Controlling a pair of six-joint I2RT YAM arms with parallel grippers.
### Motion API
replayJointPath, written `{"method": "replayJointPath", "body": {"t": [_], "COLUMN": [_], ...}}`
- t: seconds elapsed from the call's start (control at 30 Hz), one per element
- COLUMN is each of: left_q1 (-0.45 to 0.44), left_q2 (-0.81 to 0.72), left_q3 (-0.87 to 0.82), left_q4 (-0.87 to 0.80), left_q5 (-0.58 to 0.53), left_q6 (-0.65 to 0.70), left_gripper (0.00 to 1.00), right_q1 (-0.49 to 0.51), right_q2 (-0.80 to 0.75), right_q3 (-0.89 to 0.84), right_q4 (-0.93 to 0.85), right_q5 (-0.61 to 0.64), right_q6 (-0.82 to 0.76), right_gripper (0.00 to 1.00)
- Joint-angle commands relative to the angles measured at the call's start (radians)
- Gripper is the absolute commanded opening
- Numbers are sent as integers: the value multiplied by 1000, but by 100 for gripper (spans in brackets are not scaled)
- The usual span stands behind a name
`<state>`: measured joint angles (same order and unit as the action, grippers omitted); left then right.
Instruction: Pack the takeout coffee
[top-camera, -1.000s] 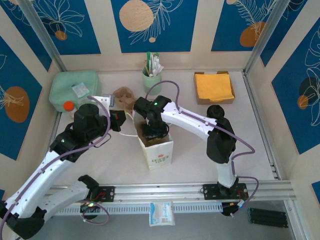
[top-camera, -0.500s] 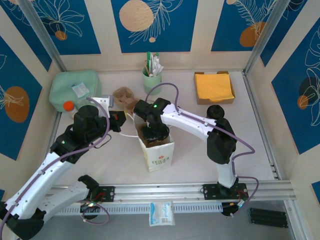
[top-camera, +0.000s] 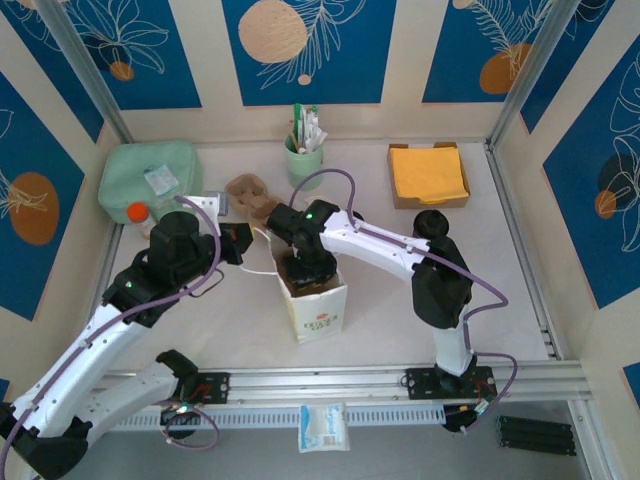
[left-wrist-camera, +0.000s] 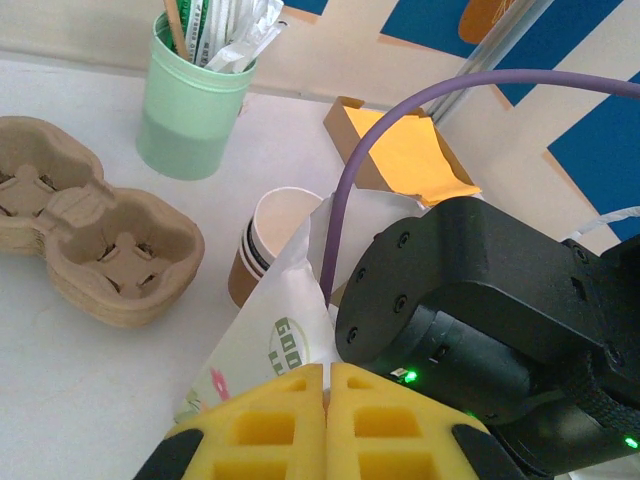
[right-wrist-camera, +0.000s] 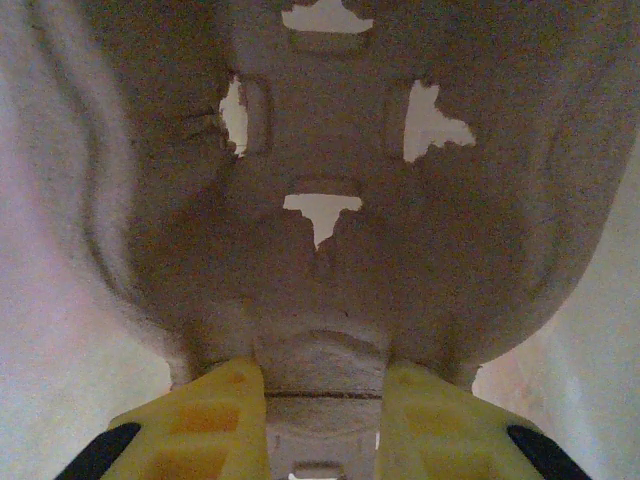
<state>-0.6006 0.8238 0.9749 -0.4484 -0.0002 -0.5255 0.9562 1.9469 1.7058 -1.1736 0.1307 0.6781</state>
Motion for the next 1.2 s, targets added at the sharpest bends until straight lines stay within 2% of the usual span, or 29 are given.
{"method": "replayJointPath", "body": {"t": [0.0,0.83,1.17], "left_q1": [-6,-6,-7], "left_q2": [-5,-16,-17], "left_q3": [-10,-20,-30], "left_q4": [32,34,42], "left_q5": [20,10,-1], "left_q6": [-12,-18,-22], "left_gripper": [6,11,14], "right_q1": [8,13,16], "right_q2": [17,8,1], "right_q3": [1,123,177], "right_q4": [-31,-78,-103], "right_q5": [-18,-10,-17], "right_q6": [3,-28,-41], "right_gripper": [24,48,49]}}
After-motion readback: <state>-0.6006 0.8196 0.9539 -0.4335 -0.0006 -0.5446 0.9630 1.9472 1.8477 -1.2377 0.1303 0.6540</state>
